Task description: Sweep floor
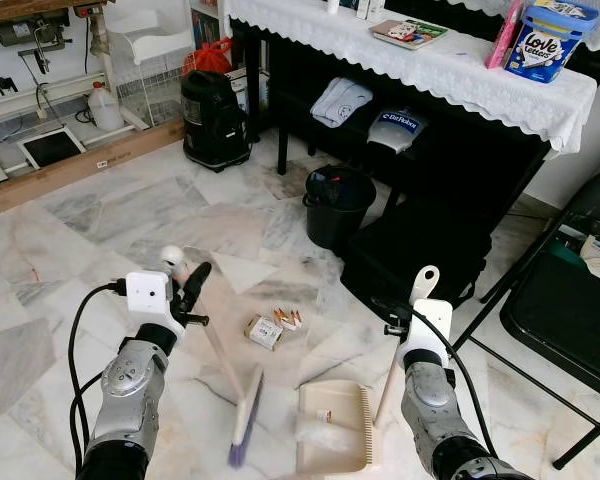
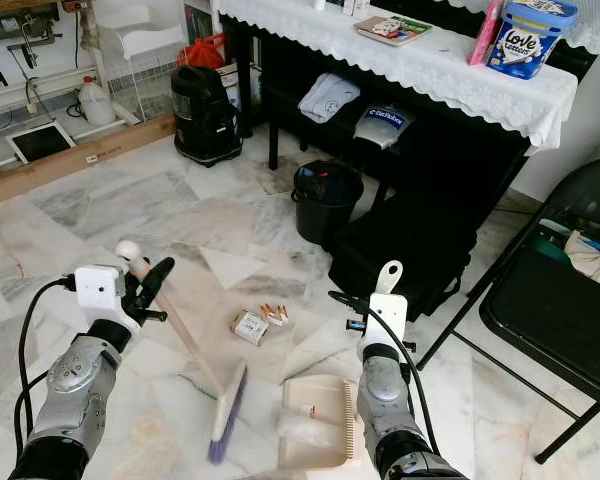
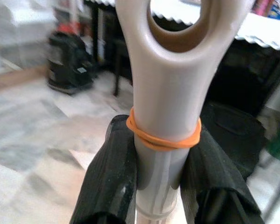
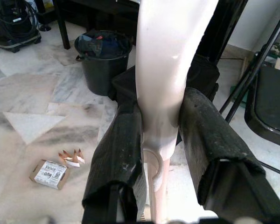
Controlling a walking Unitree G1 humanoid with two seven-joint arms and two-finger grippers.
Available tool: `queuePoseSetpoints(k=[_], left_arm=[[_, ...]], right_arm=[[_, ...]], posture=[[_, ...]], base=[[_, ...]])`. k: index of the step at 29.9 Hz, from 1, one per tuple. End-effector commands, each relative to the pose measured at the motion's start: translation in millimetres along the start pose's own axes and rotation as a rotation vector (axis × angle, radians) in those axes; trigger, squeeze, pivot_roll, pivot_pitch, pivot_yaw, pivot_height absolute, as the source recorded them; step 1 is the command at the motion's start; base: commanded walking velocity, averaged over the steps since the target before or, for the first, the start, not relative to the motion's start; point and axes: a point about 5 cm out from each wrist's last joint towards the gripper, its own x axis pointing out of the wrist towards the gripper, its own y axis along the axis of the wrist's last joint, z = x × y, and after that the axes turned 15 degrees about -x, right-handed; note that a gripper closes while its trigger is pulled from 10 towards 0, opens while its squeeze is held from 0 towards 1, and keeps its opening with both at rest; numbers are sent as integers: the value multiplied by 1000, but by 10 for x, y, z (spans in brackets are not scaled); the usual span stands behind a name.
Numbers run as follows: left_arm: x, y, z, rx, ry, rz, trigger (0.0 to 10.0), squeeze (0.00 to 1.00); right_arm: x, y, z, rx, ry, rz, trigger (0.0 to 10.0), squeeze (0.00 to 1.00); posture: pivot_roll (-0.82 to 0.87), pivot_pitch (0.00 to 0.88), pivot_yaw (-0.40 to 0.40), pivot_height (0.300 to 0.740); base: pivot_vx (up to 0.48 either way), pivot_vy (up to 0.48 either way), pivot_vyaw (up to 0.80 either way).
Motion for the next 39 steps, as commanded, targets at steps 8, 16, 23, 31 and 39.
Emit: queuePoseSetpoints(k=[8,16,23,31,39], left_arm=[[-20,-69,48,-176,-80,-103,10000,0],[8,65,35,-234,-76,-50,10000,0],[15,255,-21,-116,35,107,10000,0],[13,342,11,-54,93,207,10000,0],[17,278,66,29,103,214,10000,0]], right_arm=[[0,-35,-22,-2,16,-37,10000,0],[10,-23,-18,7,15,-37,10000,0],[45,47,-10,33,27,-10,10000,0],[52,81,-24,57,43,10,10000,0],[89,237,-4,121,44,99,10000,0]], posture=[[4,51,-102,740],[10,53,-101,740],[12,42,-100,740],[15,21,-103,740],[5,0,-104,740]], base=[[0,0,0],[0,0,0],[0,0,0],[0,0,0],[0,0,0]])
